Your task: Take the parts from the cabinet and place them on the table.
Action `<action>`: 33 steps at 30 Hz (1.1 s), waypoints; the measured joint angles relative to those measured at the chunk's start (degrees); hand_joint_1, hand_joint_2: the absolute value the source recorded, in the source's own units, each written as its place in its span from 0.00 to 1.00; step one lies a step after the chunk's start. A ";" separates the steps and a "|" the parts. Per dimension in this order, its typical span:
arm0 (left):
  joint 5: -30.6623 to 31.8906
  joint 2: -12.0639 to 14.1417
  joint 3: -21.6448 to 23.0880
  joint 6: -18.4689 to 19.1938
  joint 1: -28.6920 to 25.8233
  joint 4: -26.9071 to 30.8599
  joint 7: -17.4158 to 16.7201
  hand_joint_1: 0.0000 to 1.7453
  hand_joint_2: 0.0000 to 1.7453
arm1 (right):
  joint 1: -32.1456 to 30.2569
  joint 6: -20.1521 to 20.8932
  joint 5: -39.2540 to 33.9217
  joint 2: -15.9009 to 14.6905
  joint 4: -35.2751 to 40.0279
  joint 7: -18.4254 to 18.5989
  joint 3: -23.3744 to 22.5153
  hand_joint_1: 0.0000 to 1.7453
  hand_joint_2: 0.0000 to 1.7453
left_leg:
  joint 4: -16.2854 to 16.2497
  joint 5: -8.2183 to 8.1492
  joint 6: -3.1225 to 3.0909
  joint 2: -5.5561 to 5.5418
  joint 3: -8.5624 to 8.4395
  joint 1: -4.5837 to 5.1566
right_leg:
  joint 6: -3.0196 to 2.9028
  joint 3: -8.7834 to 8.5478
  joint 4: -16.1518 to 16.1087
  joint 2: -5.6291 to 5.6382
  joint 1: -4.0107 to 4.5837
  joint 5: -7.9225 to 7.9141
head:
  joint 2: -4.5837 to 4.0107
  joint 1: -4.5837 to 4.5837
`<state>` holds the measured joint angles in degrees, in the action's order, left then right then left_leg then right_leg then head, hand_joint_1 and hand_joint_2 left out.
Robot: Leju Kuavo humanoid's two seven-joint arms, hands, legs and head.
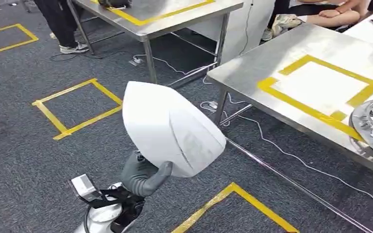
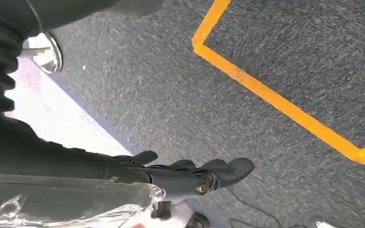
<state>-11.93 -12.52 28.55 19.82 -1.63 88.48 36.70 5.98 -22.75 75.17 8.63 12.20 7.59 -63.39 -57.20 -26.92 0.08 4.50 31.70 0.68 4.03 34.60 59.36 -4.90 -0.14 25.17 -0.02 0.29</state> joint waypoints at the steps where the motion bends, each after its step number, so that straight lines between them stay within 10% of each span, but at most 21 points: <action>1: 0.00 -0.02 0.00 0.00 -0.01 0.00 -0.02 1.00 1.00 | 0.03 0.07 0.00 0.02 0.00 -0.09 0.00 0.00 1.00 | -0.09 -0.01 0.14 0.33 -0.10 0.07 | -0.80 0.34 -0.11 1.17 -0.38 -0.31 | 0.00 0.28; 4: 0.02 -0.04 0.04 0.11 0.02 0.02 -0.02 1.00 1.00 | -0.12 0.18 -0.07 0.00 0.00 -0.27 0.00 0.00 1.00 | 0.14 -0.35 0.68 1.72 -0.46 -0.02 | -1.83 0.70 -0.12 3.09 -0.42 -0.32 | 0.00 0.44; 6: 0.02 -0.09 0.04 0.13 0.04 0.02 0.00 1.00 1.00 | -0.14 0.18 -0.11 -0.02 0.00 -0.31 -0.04 0.00 1.00 | -2.72 -2.68 1.37 -2.71 0.70 -0.50 | -2.49 0.62 -0.22 4.16 -0.69 -0.51 | 0.00 0.52; 10: 0.02 0.20 -0.04 0.11 -0.08 0.00 -0.02 1.00 1.00 | -0.09 0.20 -0.11 0.00 0.00 -0.40 -0.04 0.00 1.00 | -18.24 -8.63 1.53 -4.02 8.90 -0.57 | -2.84 0.79 -0.22 7.13 -0.72 -0.58 | 0.00 0.83; 14: 0.02 0.24 -0.04 0.13 -0.03 0.00 -0.02 1.00 1.00 | -0.11 0.77 -0.26 0.00 0.00 -0.40 -0.07 0.00 1.00 | -4.63 0.49 1.03 -6.43 2.78 -0.94 | -2.32 0.68 -0.20 10.47 -1.01 -0.83 | 0.00 0.85; 15: 0.02 0.26 -0.04 0.13 -0.01 0.00 0.00 1.00 1.00 | -0.06 0.83 -0.35 0.00 0.00 -0.40 -0.07 0.00 1.00 | -1.58 0.80 1.02 -9.19 1.47 -1.19 | -1.93 0.94 -0.03 11.07 -0.82 -0.90 | 0.00 0.94; 19: -0.02 0.11 -0.02 0.13 0.03 -0.02 -0.02 1.00 1.00 | -0.67 0.87 -0.44 0.00 0.00 -0.40 -0.09 0.00 1.00 | -0.58 0.76 -0.03 -7.69 1.25 -1.03 | -0.16 2.05 -0.82 13.20 -1.29 -1.47 | 0.00 1.00; 20: -0.02 -0.04 0.00 0.13 0.08 -0.02 -0.02 1.00 1.00 | -0.76 0.88 -0.44 -0.07 0.00 -0.40 -0.13 0.00 1.00 | -0.28 1.02 -0.43 -6.74 1.19 -1.36 | -0.11 2.06 -0.40 12.40 -1.24 -1.27 | 0.00 1.02; 22: -0.02 -0.17 0.02 0.15 0.10 -0.02 -0.02 1.00 1.00 | -0.58 0.88 -0.46 -0.04 0.00 -0.37 -0.17 0.00 1.00 | -0.28 0.96 -0.99 -5.56 1.19 -1.17 | 0.15 4.63 5.19 6.95 -0.67 2.42 | 0.00 0.15; 25: -0.04 -0.02 -0.04 0.13 -0.07 -0.04 -0.02 1.00 1.00 | -0.33 0.90 -0.44 -0.04 0.00 -0.37 -0.17 0.00 1.00 | -0.31 0.81 -1.19 -3.16 1.16 -0.80 | 0.32 10.11 17.40 5.31 -0.71 7.23 | 0.00 0.17; 28: -0.04 -0.02 -0.02 0.13 -0.05 -0.04 -0.02 1.00 1.00 | -0.46 0.92 -0.44 -0.04 0.00 -0.33 -0.20 0.00 1.00 | -0.32 0.47 -0.99 -1.31 0.75 -0.80 | 0.17 5.04 8.65 4.64 -0.69 2.04 | 0.00 0.15; 30: -0.04 -0.04 -0.02 0.15 -0.03 -0.04 -0.02 1.00 1.00 | -0.23 0.94 -0.42 -0.02 0.00 -0.33 -0.20 0.00 1.00 | -0.35 0.03 -0.39 -0.30 0.23 -0.46 | 0.02 0.32 -0.07 0.22 -0.19 0.32 | 0.00 0.13; 33: -0.02 -0.04 0.00 0.17 0.01 -0.04 -0.02 1.00 1.00 | -0.09 0.94 -0.42 0.09 0.00 -0.33 -0.20 0.00 1.00 | -0.32 0.00 0.24 0.91 0.12 -0.10 | -1.29 0.55 -0.09 2.18 -0.07 -0.24 | 0.00 0.33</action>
<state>-11.96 -12.57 28.55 20.00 -1.63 88.43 36.68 5.90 -21.81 74.75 8.72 12.20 7.26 -63.58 -57.53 -26.92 0.31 5.42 31.82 0.58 2.74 35.15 59.28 -2.72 -0.21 24.93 -0.02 0.61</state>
